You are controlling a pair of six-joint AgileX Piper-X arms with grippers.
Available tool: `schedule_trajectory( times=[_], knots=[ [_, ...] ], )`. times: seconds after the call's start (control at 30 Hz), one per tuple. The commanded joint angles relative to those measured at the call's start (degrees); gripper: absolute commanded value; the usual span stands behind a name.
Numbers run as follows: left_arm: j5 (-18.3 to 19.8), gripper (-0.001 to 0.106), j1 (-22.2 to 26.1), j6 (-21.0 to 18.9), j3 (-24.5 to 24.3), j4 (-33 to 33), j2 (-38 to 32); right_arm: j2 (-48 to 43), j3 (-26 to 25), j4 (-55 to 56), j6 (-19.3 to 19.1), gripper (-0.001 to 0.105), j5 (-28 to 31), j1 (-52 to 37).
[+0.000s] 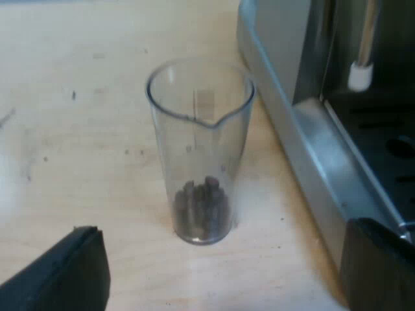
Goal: Pour the beans into the coffee machine
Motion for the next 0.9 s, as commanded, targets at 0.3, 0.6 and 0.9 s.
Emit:
schedule_trajectory(
  times=[0.3,0.6,0.9],
  knots=[
    [0.27,0.083,-0.27,0.2,-0.25,-23.71,17.07,-0.07,-0.37,-0.7,-0.23,0.079,-0.43,0.15],
    [0.18,0.083,-0.27,0.2,-0.54,-37.49,30.62,-0.07,-0.37,-0.7,-0.23,0.079,-0.43,0.15],
    [0.18,0.083,-0.27,0.01,-3.98,-43.01,37.61,-0.07,-0.37,-0.7,-0.23,0.079,-0.31,0.15]
  ],
)
